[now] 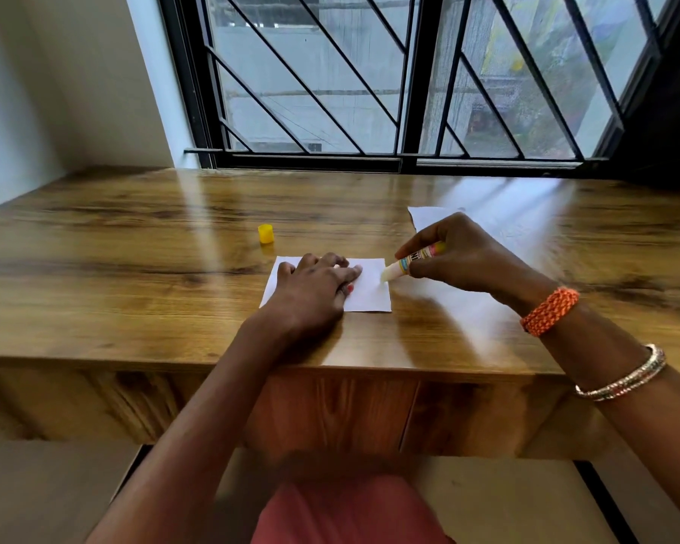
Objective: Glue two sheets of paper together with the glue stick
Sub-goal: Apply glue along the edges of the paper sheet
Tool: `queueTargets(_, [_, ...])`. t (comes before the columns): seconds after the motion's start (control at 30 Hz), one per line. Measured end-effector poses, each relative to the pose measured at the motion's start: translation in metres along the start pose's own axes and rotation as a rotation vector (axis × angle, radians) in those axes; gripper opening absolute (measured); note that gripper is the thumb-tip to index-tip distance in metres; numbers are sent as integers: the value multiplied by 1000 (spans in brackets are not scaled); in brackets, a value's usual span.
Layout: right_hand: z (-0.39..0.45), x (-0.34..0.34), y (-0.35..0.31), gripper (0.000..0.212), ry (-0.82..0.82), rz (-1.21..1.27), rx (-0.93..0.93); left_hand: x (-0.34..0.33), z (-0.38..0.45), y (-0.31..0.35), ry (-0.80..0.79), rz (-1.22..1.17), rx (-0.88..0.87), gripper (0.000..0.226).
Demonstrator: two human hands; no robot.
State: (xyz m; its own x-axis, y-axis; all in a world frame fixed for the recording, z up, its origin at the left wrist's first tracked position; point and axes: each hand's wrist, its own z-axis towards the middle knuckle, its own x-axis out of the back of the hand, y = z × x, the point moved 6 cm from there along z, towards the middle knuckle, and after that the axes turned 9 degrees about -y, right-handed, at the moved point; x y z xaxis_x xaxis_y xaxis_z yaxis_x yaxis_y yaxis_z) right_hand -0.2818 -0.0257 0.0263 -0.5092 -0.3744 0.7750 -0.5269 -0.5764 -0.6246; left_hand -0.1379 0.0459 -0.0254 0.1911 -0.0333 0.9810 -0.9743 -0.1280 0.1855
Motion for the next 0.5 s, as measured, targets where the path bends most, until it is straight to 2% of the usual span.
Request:
queueTargets(0.23, [-12,-1,-8,11,-133,12,-26,1,0,1,17,-4,-2,43])
queueTargets(0.43, [-19,-4,-10,12,-372,97,-39,1,2,2,3,17,-4,44])
queueTargets(0.5, [-14,3,-7,15,-316,254,-8,1,2,1,3,-10,4,43])
